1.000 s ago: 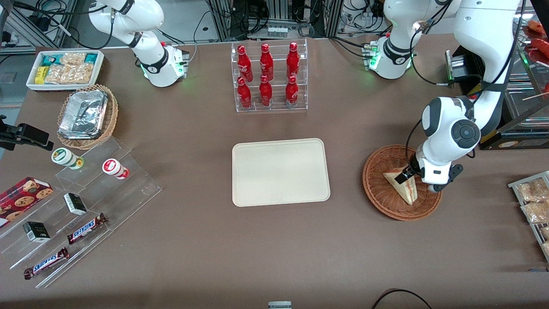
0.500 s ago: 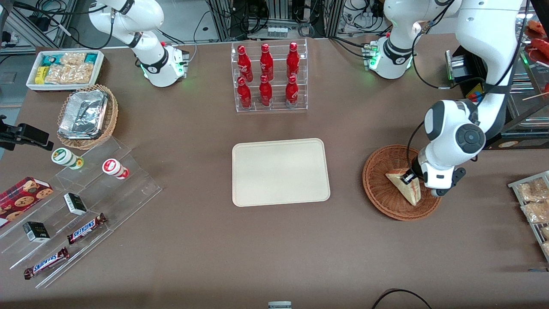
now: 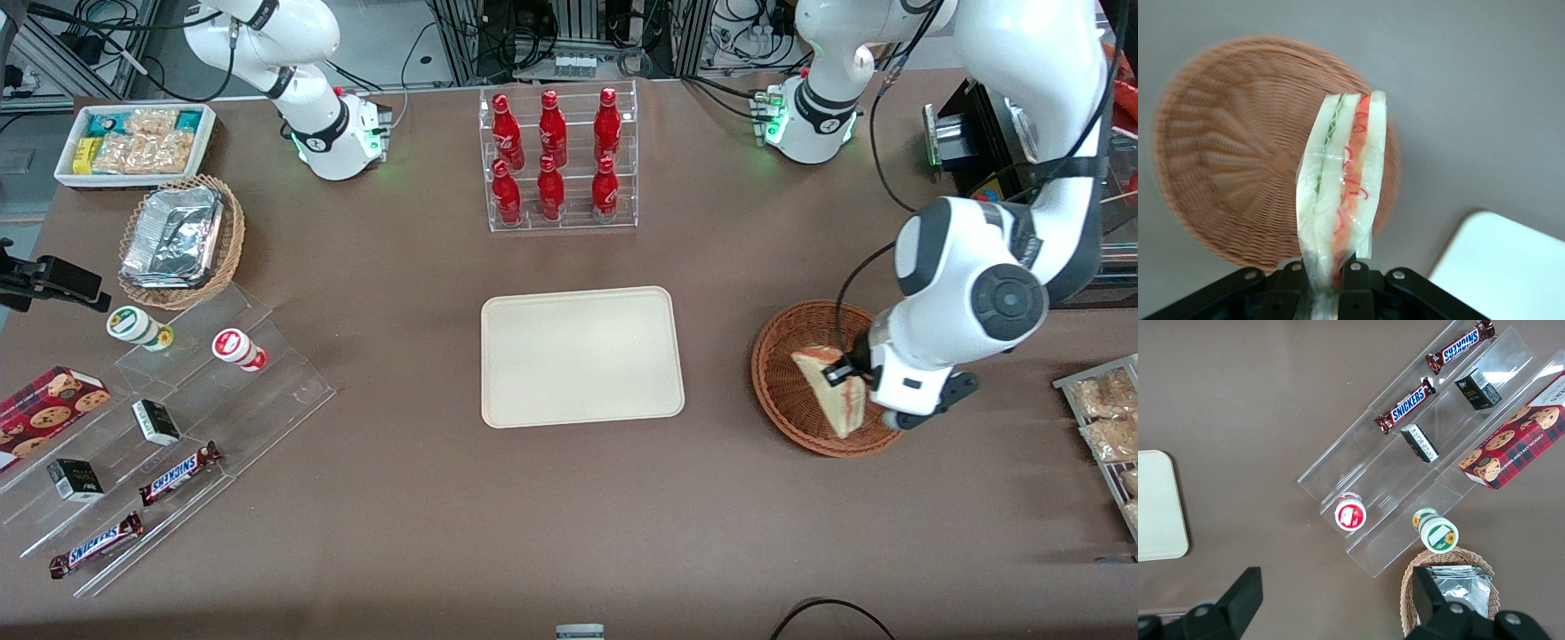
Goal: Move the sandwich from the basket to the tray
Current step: 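Lift the sandwich and carry it over the cream tray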
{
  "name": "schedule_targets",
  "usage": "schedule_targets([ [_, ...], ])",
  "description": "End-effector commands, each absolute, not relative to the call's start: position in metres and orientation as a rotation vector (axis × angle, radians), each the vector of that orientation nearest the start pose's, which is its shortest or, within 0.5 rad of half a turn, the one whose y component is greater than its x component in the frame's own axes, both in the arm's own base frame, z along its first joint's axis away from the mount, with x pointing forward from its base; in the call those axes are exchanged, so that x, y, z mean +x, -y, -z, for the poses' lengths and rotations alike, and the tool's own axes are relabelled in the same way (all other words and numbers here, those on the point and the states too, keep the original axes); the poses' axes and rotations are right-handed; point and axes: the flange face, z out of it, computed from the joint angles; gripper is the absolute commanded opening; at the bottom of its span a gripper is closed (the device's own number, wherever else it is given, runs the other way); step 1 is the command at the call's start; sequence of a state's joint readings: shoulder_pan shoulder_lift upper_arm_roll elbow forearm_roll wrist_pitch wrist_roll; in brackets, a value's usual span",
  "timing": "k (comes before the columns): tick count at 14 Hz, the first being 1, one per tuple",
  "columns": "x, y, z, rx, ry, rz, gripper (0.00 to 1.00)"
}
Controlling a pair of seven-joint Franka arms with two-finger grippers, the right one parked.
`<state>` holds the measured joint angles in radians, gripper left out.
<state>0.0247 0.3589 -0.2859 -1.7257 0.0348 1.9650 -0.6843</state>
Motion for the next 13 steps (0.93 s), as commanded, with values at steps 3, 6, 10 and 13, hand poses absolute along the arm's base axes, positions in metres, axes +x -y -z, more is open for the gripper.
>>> schedule_targets([
  [3, 0.617, 0.262, -0.340, -3.093, 0.338, -0.213, 0.00],
  [6, 0.589, 0.344, -0.318, -3.091, 0.273, -0.222, 0.00],
  [10, 0.553, 0.430, -0.293, -3.080, 0.325, -0.145, 0.00],
  [13, 0.527, 0.481, -0.275, -3.069, 0.335, -0.138, 0.00],
])
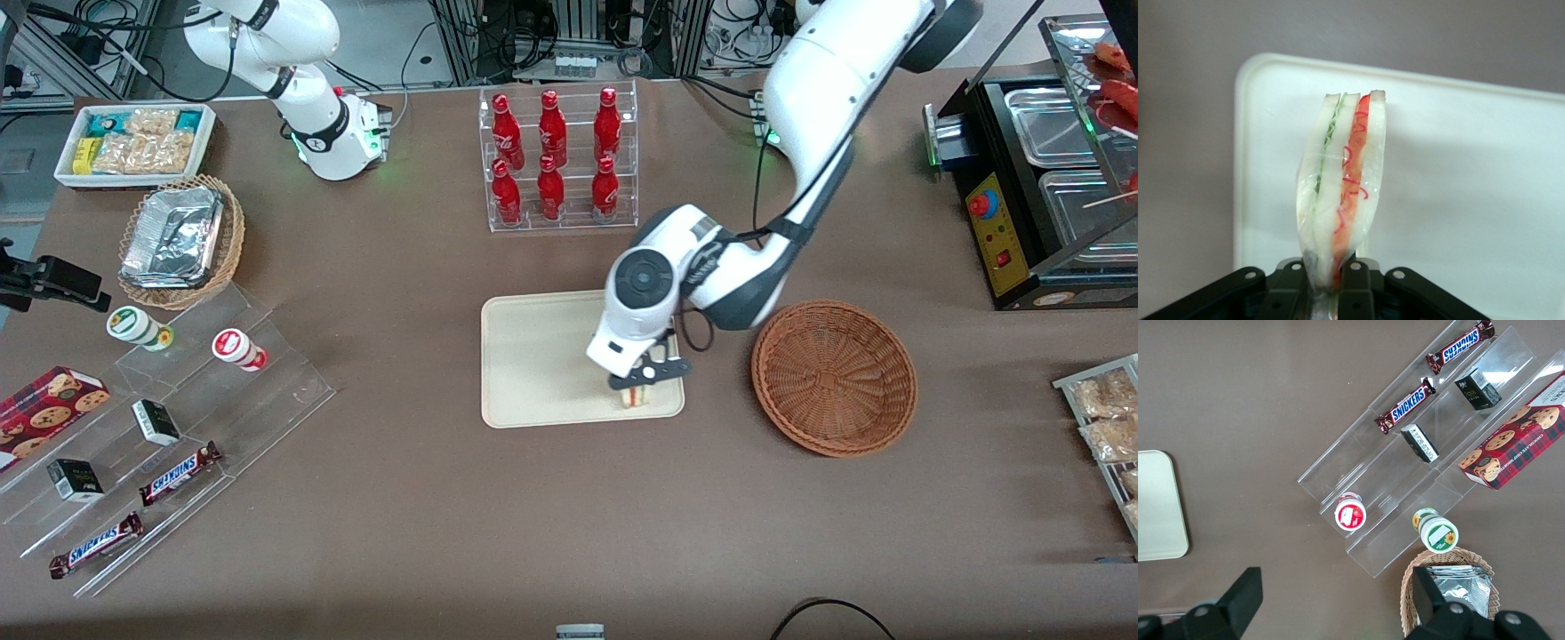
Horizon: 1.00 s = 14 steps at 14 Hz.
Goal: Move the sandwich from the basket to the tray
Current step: 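Lift the sandwich and carry it over the cream tray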
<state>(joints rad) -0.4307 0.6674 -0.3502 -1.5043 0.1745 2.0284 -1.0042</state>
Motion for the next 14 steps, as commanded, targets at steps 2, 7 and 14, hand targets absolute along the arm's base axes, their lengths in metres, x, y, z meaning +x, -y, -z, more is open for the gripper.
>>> schedule_targets([
  [2, 0.514, 0.497, -0.267, -3.047, 0.369, -0.117, 0.00],
  [7, 0.505, 0.506, -0.255, -3.005, 0.450, -0.073, 0.00],
  [14, 0.508, 0.509, -0.255, -3.019, 0.476, -0.043, 1.00],
])
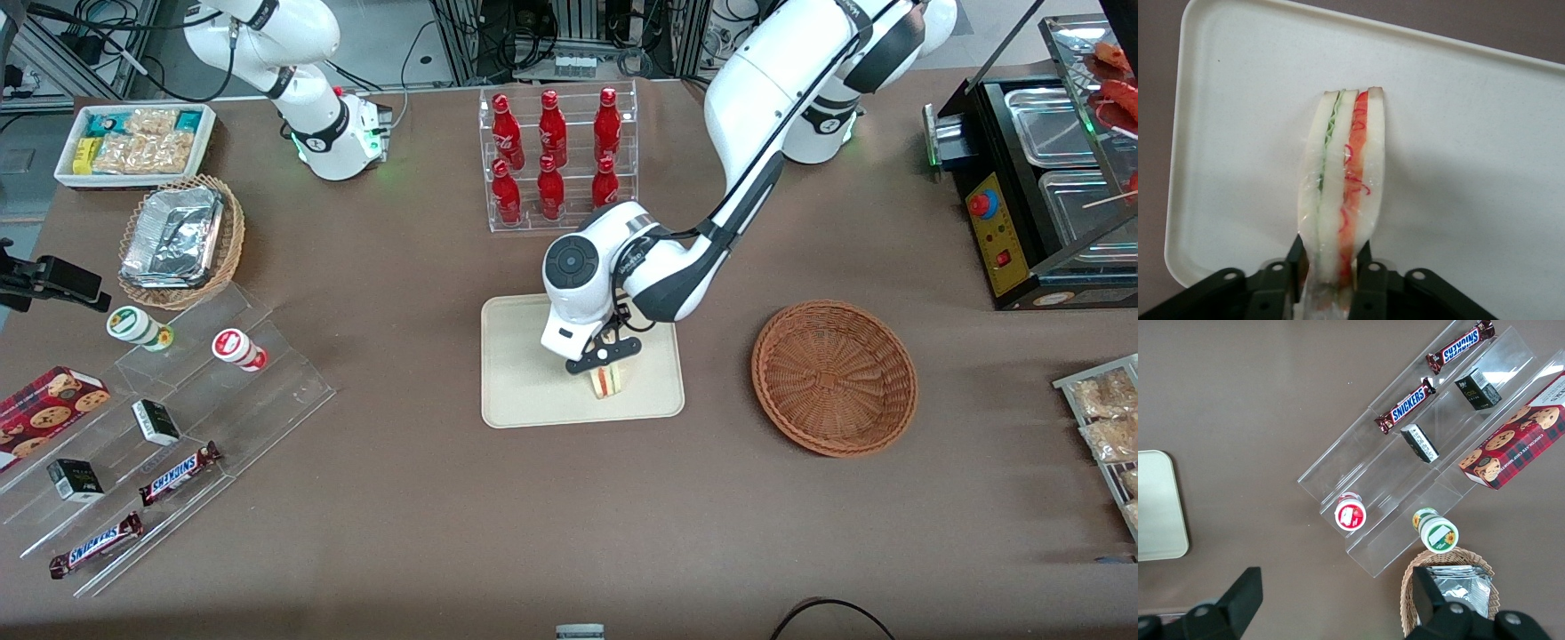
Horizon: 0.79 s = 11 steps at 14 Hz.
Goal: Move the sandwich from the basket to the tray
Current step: 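Lower the sandwich onto the tray and open the left gripper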
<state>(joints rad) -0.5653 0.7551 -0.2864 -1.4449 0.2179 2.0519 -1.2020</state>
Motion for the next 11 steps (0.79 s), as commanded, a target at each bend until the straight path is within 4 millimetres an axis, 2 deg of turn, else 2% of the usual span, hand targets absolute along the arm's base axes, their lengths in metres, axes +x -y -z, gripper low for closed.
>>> schedule_targets([
  [1, 0.515, 0.510, -0.272, -3.035, 0.483, -0.020, 1.00],
  [3, 0.523, 0.506, -0.304, -3.030, 0.496, -0.009, 1.00],
  [6, 0.529, 0.495, -0.365, -3.032, 0.505, 0.040, 1.00],
  [8, 0.544, 0.465, -0.403, -3.049, 0.445, 0.061, 1.00],
  [9, 0.553, 0.445, -0.415, -3.036, 0.494, 0.039, 1.00],
  [10, 0.568, 0.419, -0.414, -3.016, 0.541, 0.013, 1.00],
  [11, 0.577, 0.405, -0.412, -3.005, 0.567, 0.012, 1.00],
])
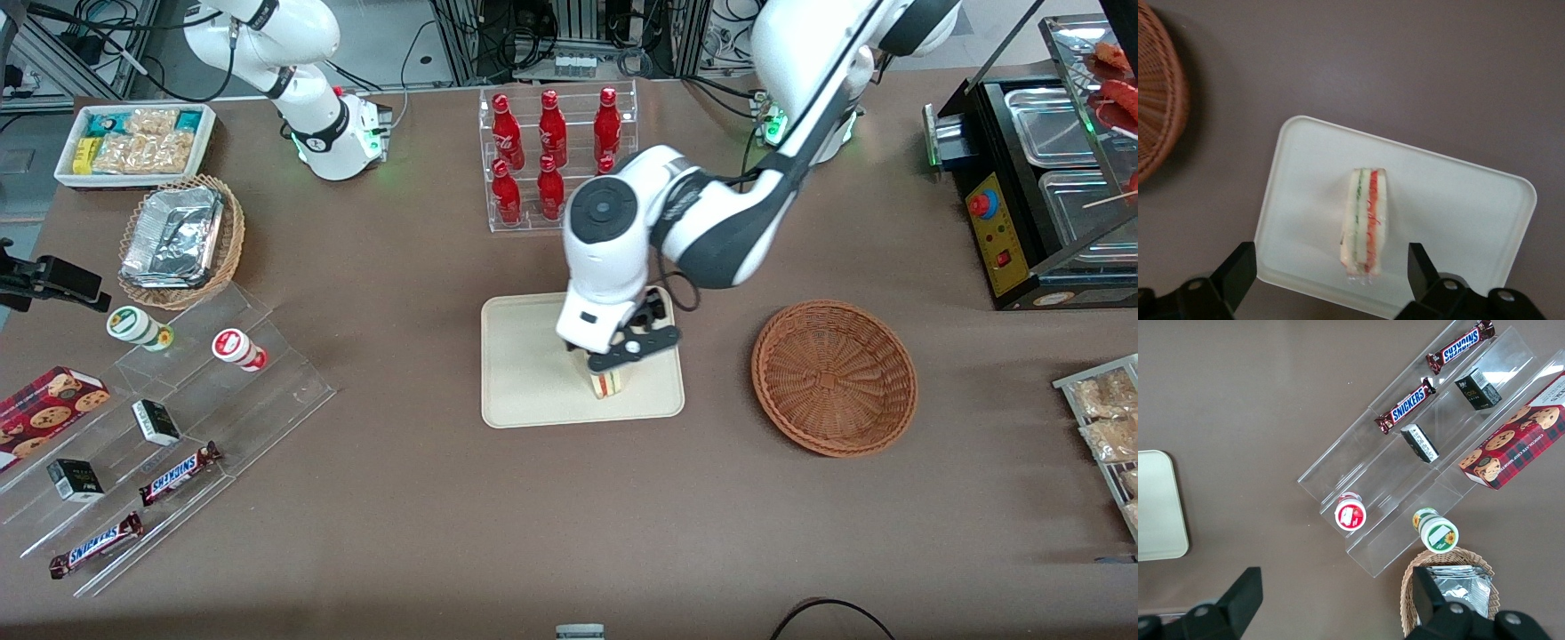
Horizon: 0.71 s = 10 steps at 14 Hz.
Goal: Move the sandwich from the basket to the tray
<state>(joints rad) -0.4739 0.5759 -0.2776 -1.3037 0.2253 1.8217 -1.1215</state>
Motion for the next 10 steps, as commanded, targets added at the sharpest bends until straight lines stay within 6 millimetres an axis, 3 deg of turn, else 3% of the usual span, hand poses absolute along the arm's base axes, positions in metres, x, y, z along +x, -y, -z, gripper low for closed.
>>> schedule_targets([
  [1, 0.587, 0.388, -0.410, -2.995, 0.584, 0.004, 1.00],
  [2, 0.601, 0.357, -0.410, -2.993, 0.568, -0.007, 1.00],
  [6, 0.610, 0.283, -0.421, -3.001, 0.398, -0.042, 1.00],
  [9, 0.618, 0.215, -0.441, -3.068, 0.261, -0.103, 1.00],
  [10, 0.615, 0.205, -0.448, -3.080, 0.203, -0.109, 1.00],
])
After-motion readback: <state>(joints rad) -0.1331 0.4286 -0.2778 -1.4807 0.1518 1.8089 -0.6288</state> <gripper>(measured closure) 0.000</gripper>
